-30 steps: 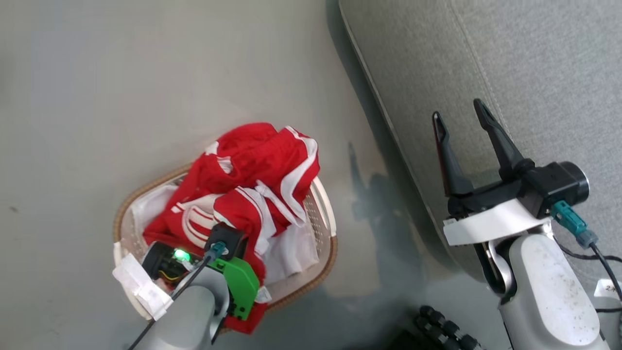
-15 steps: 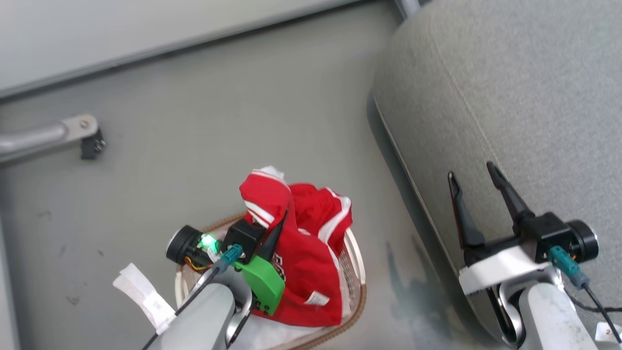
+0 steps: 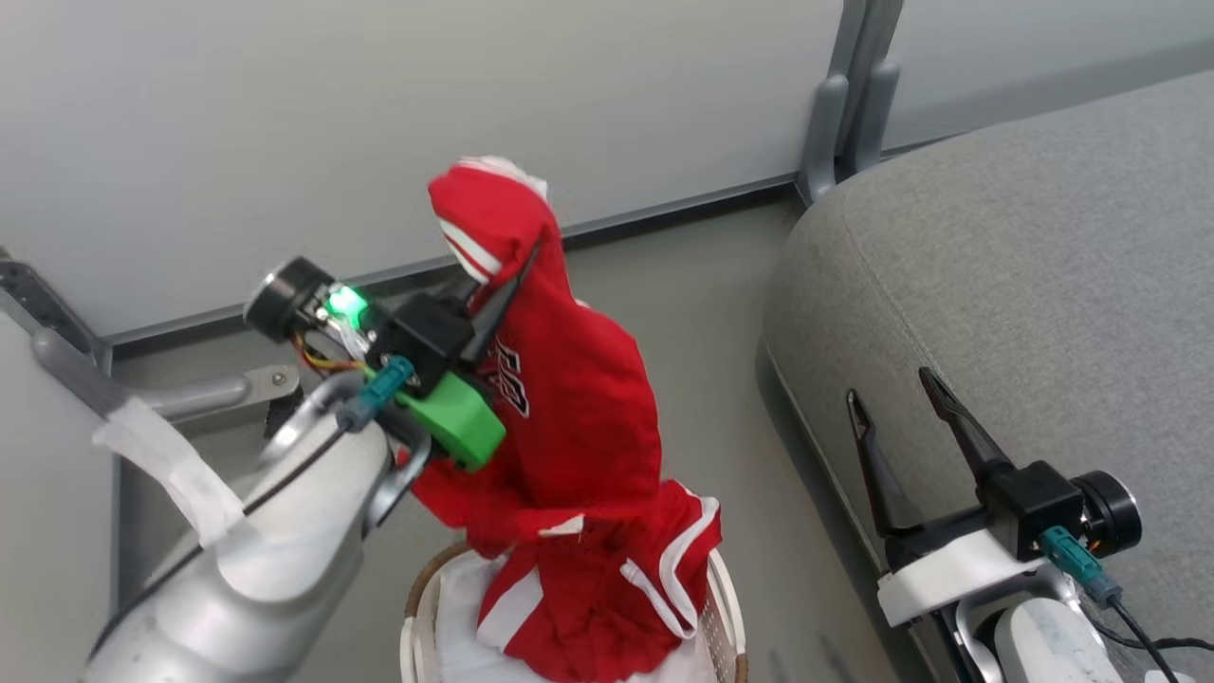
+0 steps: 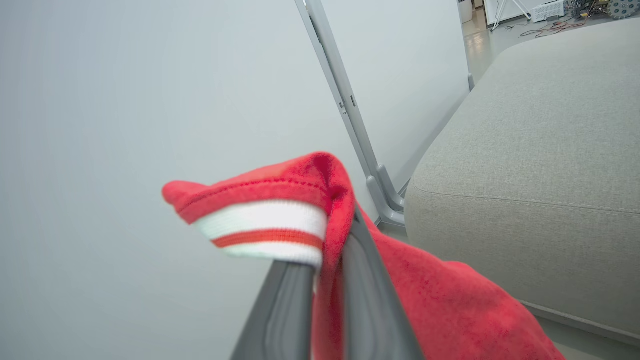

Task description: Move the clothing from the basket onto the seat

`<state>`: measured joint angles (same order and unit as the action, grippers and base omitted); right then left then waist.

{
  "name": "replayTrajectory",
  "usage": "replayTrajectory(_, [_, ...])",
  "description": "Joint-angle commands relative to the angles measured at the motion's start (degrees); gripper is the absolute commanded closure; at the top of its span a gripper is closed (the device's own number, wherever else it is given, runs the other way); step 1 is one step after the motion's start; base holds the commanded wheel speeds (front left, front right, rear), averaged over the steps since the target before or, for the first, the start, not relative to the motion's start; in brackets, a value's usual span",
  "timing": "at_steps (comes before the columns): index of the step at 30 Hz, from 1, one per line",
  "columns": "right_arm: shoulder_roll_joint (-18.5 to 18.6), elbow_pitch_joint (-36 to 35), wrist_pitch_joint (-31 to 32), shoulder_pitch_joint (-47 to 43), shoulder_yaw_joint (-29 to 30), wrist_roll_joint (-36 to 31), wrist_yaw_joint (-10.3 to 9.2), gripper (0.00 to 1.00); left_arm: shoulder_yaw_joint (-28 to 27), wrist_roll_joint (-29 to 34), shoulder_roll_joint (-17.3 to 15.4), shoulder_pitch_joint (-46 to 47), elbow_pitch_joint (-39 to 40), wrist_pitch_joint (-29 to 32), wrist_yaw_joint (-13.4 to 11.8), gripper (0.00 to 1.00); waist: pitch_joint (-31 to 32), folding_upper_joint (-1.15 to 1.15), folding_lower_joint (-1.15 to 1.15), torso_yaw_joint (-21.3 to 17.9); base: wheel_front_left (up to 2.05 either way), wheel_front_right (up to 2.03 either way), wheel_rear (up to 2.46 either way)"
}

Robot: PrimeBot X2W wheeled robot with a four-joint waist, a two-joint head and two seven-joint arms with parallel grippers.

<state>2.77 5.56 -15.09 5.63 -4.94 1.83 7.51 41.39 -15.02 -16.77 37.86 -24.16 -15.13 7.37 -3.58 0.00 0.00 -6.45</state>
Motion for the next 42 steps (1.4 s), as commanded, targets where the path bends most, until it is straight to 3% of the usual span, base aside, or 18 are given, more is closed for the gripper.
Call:
replayTrajectory(1, [0.2,0.0,-0.1,-0.3,-0.6,0.4,-0.03,0.00,0.5,-0.6,-0.9,2.5,0.5,0.0,0.2,1.00,2.9,0.00,0.00,0.4,0.00,0.00,0.00])
replayTrajectory(9, [0.2,0.1,-0.1,1.2,-3.9,1.1,-0.03,0.00,2.3,-2.0,-3.5,11.6,-0.8,0.0,0.1,1.00,3.5,0.00,0.00,-0.6,0.00,0.00,0.00])
replayTrajectory(20, [0.2,1.5,-0.1,5.3,-10.5,1.7,-0.03,0.00,5.2,-3.8,-3.2,16.2,-1.0,0.0,0.1,1.00,3.6,0.00,0.00,0.0,0.00,0.00,0.00])
replayTrajectory(31, [0.2,12.2,-0.1,14.1,-17.1,0.1,-0.04,0.00,8.7,-4.7,-1.5,17.2,2.2,0.0,0.1,1.00,3.9,0.00,0.00,2.7,0.00,0.00,0.00])
replayTrajectory(40, [0.2,19.0,-0.1,21.5,-23.6,3.6,-0.04,0.00,11.8,-6.0,-0.3,17.3,4.2,0.0,0.2,1.00,3.7,0.00,0.00,4.2,0.00,0.00,0.00])
replayTrajectory(41, [0.2,19.8,-0.1,22.2,-24.4,4.2,-0.04,0.22,11.9,-6.1,-0.3,17.1,4.3,0.0,0.2,1.00,3.7,0.00,0.00,4.3,0.00,0.00,0.00])
replayTrajectory(42, [0.2,20.5,-0.1,23.2,-25.3,4.9,-0.04,0.65,12.0,-6.2,-0.2,17.0,4.4,0.0,0.2,1.00,3.6,0.00,0.00,4.4,0.00,0.00,0.00])
